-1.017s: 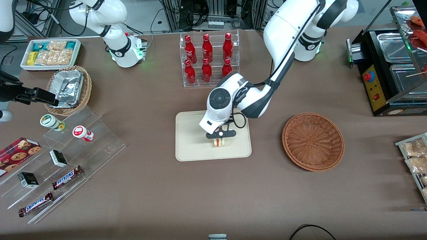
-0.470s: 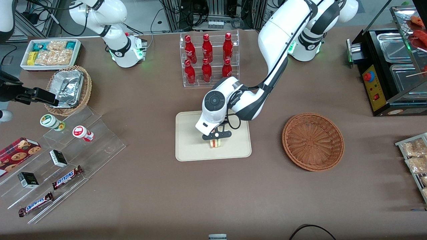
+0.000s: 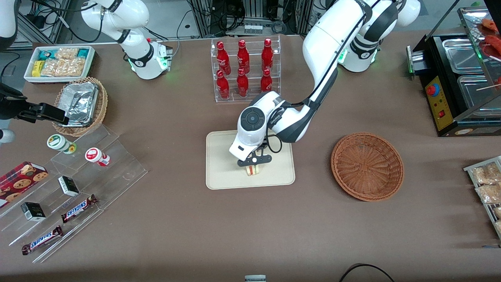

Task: Place sandwich from basket to tray
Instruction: 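Lower the sandwich onto the tray and open the left gripper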

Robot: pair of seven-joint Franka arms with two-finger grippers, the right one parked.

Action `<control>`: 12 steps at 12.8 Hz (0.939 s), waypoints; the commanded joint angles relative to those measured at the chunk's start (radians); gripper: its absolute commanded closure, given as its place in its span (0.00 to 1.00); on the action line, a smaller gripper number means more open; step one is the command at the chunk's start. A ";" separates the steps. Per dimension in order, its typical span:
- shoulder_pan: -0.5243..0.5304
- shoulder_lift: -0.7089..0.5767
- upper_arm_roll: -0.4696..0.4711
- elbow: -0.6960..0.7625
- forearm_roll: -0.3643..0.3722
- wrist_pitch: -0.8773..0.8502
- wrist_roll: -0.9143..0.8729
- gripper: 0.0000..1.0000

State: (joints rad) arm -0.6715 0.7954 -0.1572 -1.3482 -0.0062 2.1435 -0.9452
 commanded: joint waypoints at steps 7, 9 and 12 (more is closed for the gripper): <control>0.029 -0.108 0.015 0.049 -0.005 -0.157 0.058 0.00; 0.033 -0.145 0.024 0.040 0.000 -0.242 0.105 0.00; 0.085 -0.191 0.047 0.005 0.014 -0.336 0.132 0.00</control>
State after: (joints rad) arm -0.6147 0.6524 -0.1166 -1.2926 -0.0027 1.8399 -0.8408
